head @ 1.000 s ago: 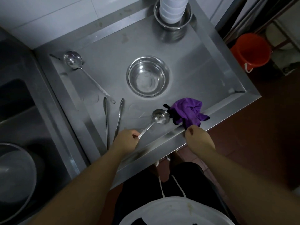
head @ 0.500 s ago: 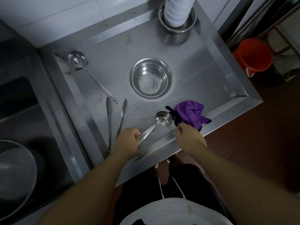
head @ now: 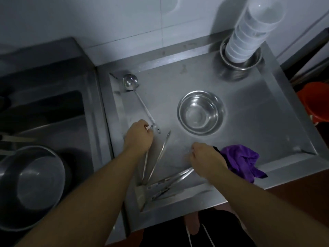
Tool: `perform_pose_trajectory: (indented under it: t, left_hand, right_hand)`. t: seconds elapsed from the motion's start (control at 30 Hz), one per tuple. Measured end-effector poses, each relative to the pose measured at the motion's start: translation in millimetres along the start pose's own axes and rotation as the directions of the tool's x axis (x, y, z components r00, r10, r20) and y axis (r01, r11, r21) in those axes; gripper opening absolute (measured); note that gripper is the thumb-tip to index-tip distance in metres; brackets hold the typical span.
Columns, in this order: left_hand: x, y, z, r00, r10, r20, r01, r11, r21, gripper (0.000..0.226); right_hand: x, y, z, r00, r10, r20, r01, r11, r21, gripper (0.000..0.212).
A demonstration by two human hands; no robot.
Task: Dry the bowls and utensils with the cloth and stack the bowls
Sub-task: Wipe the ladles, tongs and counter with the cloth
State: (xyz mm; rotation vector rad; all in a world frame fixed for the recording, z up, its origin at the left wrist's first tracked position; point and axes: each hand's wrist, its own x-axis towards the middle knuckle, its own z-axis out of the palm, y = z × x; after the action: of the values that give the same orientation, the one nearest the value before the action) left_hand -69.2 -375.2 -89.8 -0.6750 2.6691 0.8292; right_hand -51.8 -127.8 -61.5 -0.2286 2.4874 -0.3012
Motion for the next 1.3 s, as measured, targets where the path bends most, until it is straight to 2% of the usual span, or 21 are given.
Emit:
perform_pose_trajectory:
  t: [0.17,0.33,0.6,0.7,0.77,0.83,0.97,1.1,1.17,1.23,1.3]
  left_hand:
    - [45.4,7.2,-1.5,0.997,-0.068,0.033,0.066,0.996,0.059,0.036]
    - [82.8,14.7,6.0,0.983,-0.182,0.033,0.179,0.98,0.083,0.029]
    - [131.5,11.2,18.9,0.904,-0.422,0.068,0.428,0.886,-0.177,0.019]
    - [142.7,2.8,24.4,0.851,-0.489,0.193,0.525,0.765,-0.372,0.025]
    - [146.8,-0.2,27.8,0.834,-0.487,0.259,0.548,0.673,-0.497,0.02]
    - [149.0,-2.3,29.3,0.843,-0.47,0.262,0.532,0.655,-0.537,0.012]
    - [144.5,-3.3,23.3,0.876,-0.432,0.216,0.477,0.708,-0.52,0.028]
    - [116.9,2.5,12.1,0.907,-0.359,0.222,0.422,0.776,-0.47,0.03]
    - [94.4,5.0,7.4,0.939,-0.276,0.205,0.336,0.86,-0.383,0.03]
    - [67.8,6.9,3.2,0.969,-0.153,0.196,0.196,0.955,-0.224,0.029]
    - [40.9,10.2,2.3,0.973,-0.011,0.232,0.041,0.991,-0.125,0.022]
  right_hand:
    - [52.0,-21.0,-22.2,0.998,-0.056,0.014,0.057,0.998,-0.036,0.017]
    - [89.9,-31.2,-31.1,0.997,-0.068,0.047,0.071,0.995,-0.069,0.026]
    - [109.4,-23.3,-27.6,0.997,-0.026,0.072,0.03,0.999,-0.045,0.029]
    - [108.8,-14.5,-24.3,0.997,0.021,0.08,-0.025,0.998,0.059,0.026]
    - [108.1,-8.0,-23.9,0.996,0.059,0.071,-0.07,0.985,0.157,0.023]
    - [108.6,-0.2,-24.7,0.995,0.07,0.067,-0.081,0.978,0.193,0.022]
    - [111.5,14.1,-29.0,0.992,0.112,0.051,-0.12,0.973,0.198,0.022]
    - [109.7,24.8,-34.5,0.992,0.125,0.023,-0.127,0.978,0.164,0.022]
    - [106.7,31.4,-38.1,0.99,0.14,0.02,-0.142,0.98,0.138,0.022]
    - [103.9,38.2,-40.2,0.986,0.16,0.043,-0.164,0.981,0.106,0.024]
    - [99.6,44.8,-41.4,0.982,0.18,0.063,-0.185,0.979,0.085,0.027]
